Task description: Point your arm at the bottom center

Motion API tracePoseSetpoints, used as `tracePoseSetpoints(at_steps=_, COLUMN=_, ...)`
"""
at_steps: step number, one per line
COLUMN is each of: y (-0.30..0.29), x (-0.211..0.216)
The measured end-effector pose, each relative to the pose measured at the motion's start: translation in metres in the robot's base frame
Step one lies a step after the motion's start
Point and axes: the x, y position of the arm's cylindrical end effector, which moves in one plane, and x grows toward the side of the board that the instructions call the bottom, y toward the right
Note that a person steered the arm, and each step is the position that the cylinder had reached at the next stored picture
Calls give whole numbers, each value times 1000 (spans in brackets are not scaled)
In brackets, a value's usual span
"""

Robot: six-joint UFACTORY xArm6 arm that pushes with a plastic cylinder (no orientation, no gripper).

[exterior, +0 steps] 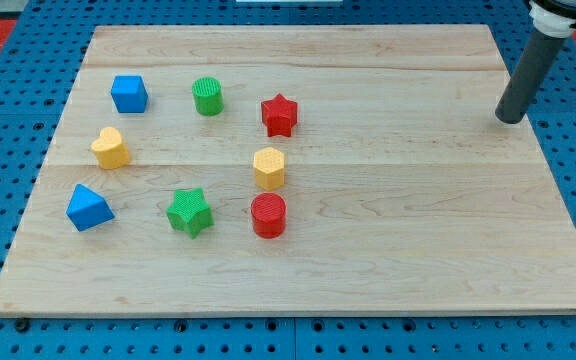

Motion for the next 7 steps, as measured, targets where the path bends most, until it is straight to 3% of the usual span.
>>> tracePoseSetpoints(at_steps=7, y=9, x=15)
